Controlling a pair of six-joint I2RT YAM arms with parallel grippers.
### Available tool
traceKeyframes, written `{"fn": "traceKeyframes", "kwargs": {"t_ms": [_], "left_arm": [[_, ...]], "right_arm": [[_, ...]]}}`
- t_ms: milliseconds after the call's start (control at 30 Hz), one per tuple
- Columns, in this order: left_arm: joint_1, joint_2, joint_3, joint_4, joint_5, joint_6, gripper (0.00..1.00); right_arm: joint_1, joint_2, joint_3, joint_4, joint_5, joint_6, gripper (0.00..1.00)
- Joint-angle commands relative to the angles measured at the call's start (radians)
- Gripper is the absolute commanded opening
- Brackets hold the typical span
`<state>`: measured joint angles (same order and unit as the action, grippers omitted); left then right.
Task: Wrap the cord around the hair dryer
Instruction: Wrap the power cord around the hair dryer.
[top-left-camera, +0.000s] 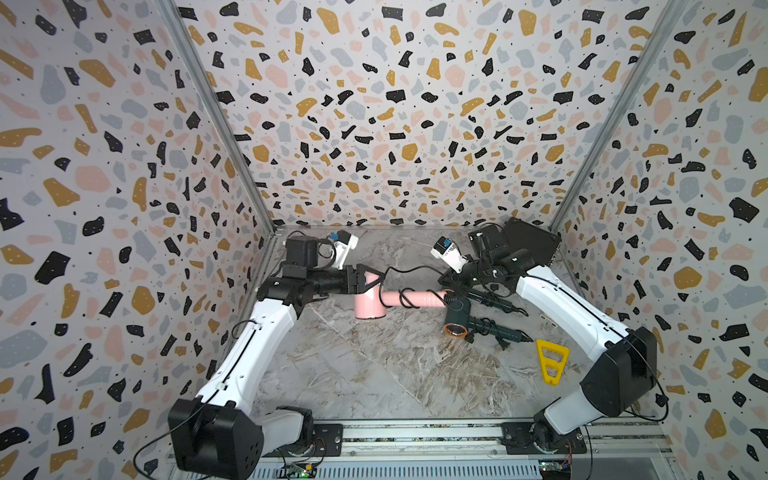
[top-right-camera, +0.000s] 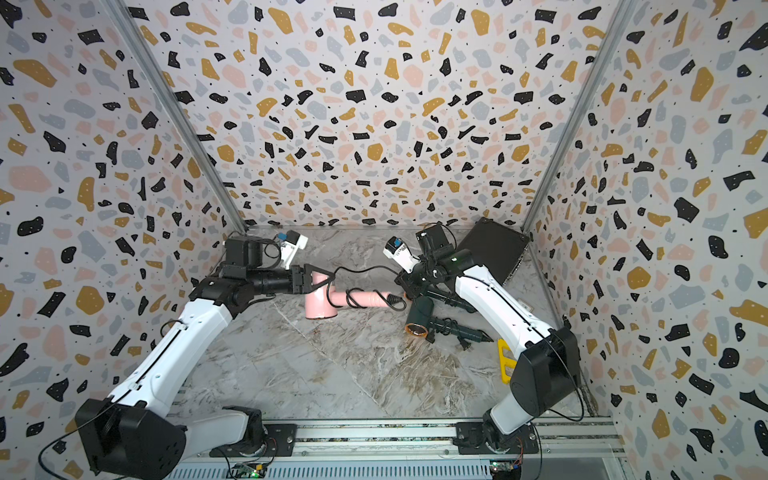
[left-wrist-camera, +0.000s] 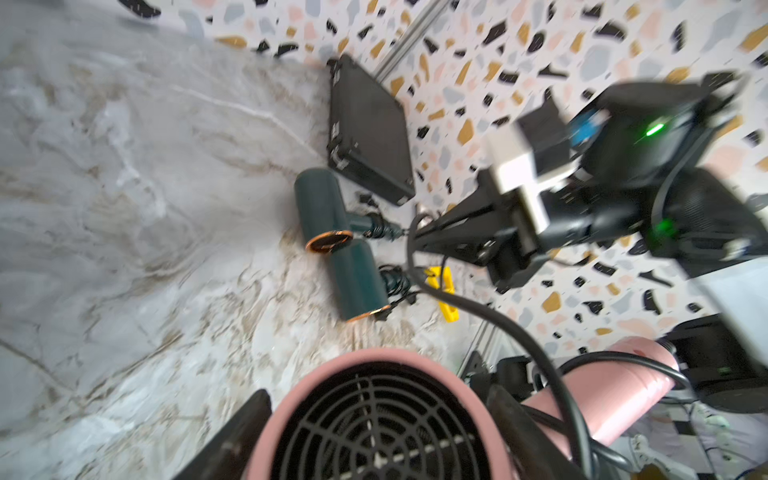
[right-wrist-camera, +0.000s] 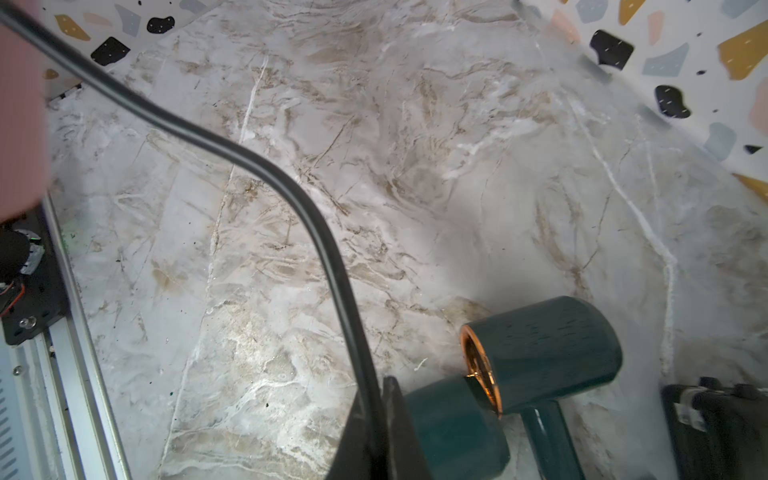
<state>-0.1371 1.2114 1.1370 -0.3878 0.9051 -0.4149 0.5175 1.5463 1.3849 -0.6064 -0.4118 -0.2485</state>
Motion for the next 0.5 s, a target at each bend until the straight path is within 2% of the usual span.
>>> {"fn": "traceKeyframes", "kwargs": {"t_ms": [0,67,200,333,367,467], "left_arm": [[0.044,-0.032,0.040,0.196,0.024,-0.233,0.00],[0.060,-0.026,0.072,0.168,-0.053,-0.270,0.00],[0.062,-0.023,0.142,0.067,-0.221,-0.265,0.00],[0.061,-0.024,0.225,-0.060,-0.365,-0.200,0.00],[0.062,-0.020,0.250,-0.085,-0.376,-0.181,0.00],[0.057,-0.002,0.316,-0.153,-0.366,-0.147,0.00]], "right_arm": [[-0.003,-0.072,-0.067,0.093,-0.050,0.061,0.00],[-0.001,-0.098,-0.120,0.140,-0.085,0.092,0.00],[-0.002,-0.155,-0.227,0.229,-0.146,0.151,0.00],[-0.001,-0.203,-0.304,0.297,-0.232,0.213,0.00],[-0.002,-0.213,-0.320,0.306,-0.250,0.223,0.05],[-0.002,-0.238,-0.351,0.313,-0.258,0.230,0.31]]}}
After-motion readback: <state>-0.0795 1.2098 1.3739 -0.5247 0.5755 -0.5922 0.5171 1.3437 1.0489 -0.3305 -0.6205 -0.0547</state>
